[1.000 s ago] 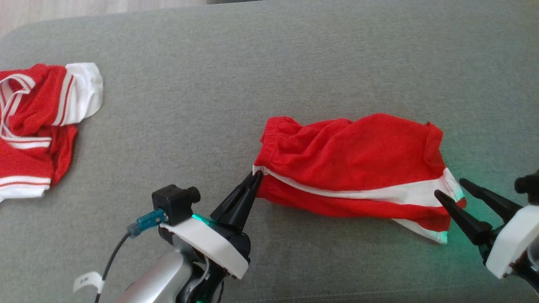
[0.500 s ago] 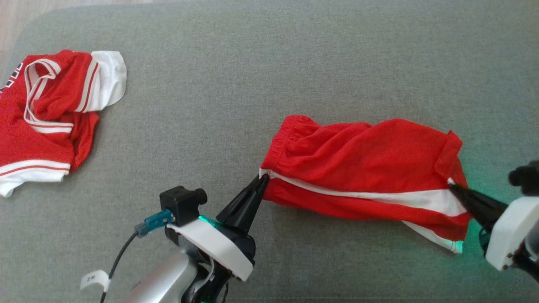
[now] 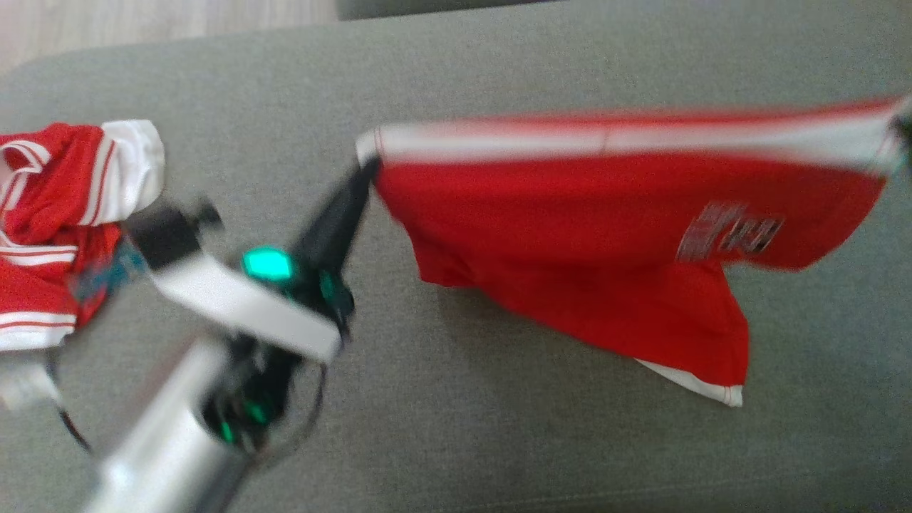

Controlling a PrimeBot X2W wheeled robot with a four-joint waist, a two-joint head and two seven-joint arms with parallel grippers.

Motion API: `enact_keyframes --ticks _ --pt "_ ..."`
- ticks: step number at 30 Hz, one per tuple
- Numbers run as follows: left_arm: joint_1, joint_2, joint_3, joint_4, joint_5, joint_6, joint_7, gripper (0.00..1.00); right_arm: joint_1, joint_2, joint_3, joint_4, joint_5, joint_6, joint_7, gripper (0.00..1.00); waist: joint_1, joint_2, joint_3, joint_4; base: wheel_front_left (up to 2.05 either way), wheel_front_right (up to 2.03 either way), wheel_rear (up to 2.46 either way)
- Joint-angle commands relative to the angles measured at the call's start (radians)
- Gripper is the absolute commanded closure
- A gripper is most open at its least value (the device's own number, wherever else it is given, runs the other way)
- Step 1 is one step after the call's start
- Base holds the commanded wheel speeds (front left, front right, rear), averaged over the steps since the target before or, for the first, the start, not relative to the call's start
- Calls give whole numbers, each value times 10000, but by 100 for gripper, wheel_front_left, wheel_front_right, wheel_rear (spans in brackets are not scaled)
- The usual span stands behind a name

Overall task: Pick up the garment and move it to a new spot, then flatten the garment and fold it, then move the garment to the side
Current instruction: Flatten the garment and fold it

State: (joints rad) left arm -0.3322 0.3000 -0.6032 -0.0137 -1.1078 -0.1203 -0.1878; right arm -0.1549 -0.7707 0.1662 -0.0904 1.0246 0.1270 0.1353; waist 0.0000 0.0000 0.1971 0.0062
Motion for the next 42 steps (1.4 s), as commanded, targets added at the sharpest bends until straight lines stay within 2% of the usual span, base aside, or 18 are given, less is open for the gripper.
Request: enact_keyframes --ticks 1,3,6,8,9,12,15,19,23,27,30,33,34,35,39,42 --pt "-1206 341 709 -638 -317 -63 235 100 -838 -538 -298 -279 26 37 -140 100 0 0 224 -147 0 0 0" --pt "-2267 531 916 -875 -670 -72 891 100 -1782 -539 -499 -87 -59 37 -82 100 0 0 526 -250 0 0 0" --pt "-4274 612 845 -655 -644 -81 1901 100 -3623 -373 -599 619 -499 37 57 100 0 0 1100 -436 0 0 0" --pt "-5644 347 802 -116 -590 -85 2296 100 -5017 -125 -549 1318 -1058 37 78 100 0 0 1545 -554 0 0 0" --pt "-6994 -18 773 623 -304 -89 2325 100 -6436 143 -473 2080 -1760 37 -36 100 0 0 1952 -632 0 0 0" --pt "-8712 -729 682 1718 93 -97 1831 100 -8325 462 -357 3105 -2880 37 -484 100 0 0 2379 -750 0 0 0" --pt "-9866 -1171 311 2494 338 -100 1092 100 -9617 695 -267 3837 -3445 37 -914 100 0 0 2628 -814 0 0 0" --pt "-10217 -1176 -580 3237 325 -101 185 100 -10106 871 21 4276 -3437 37 -1177 100 0 0 2674 -936 0 0 0" --pt "-9641 -765 -1530 3579 220 -102 -425 100 -9315 848 322 4164 -3033 37 -1326 100 0 0 2702 -1051 0 0 0" --pt "-8441 -274 -2263 3516 665 -102 -712 100 -7511 858 188 3722 -2555 37 -1535 100 0 0 2641 -1145 0 0 0" --pt "-6773 -273 -1734 2951 1493 -102 -732 100 -5640 996 -217 3245 -2330 37 -1703 100 0 0 2394 -1174 0 0 0" --pt "-4424 -550 -1196 2169 2411 -103 -735 100 -3516 1361 -842 2592 -2188 37 -1735 100 0 0 1997 -1217 0 0 0" --pt "-4424 -550 -1196 2169 2411 -103 -735 100 -3516 1361 -842 2592 -2188 37 -1735 100 0 0 1997 -1217 0 0 0" --pt "-3665 -661 -1021 1891 2721 -103 -736 100 -2800 1491 -1131 2353 -2215 37 -1754 100 0 0 1828 -1204 0 0 0" --pt "-832 -1112 -216 906 4028 -103 -737 100 -61 2243 -2390 1287 -2331 37 -1588 100 0 0 1261 -1174 0 0 0" --pt "675 -1202 -135 418 4982 -103 -738 100 1788 2845 -3243 295 -2372 37 -1104 100 0 0 1015 -1055 0 0 0"
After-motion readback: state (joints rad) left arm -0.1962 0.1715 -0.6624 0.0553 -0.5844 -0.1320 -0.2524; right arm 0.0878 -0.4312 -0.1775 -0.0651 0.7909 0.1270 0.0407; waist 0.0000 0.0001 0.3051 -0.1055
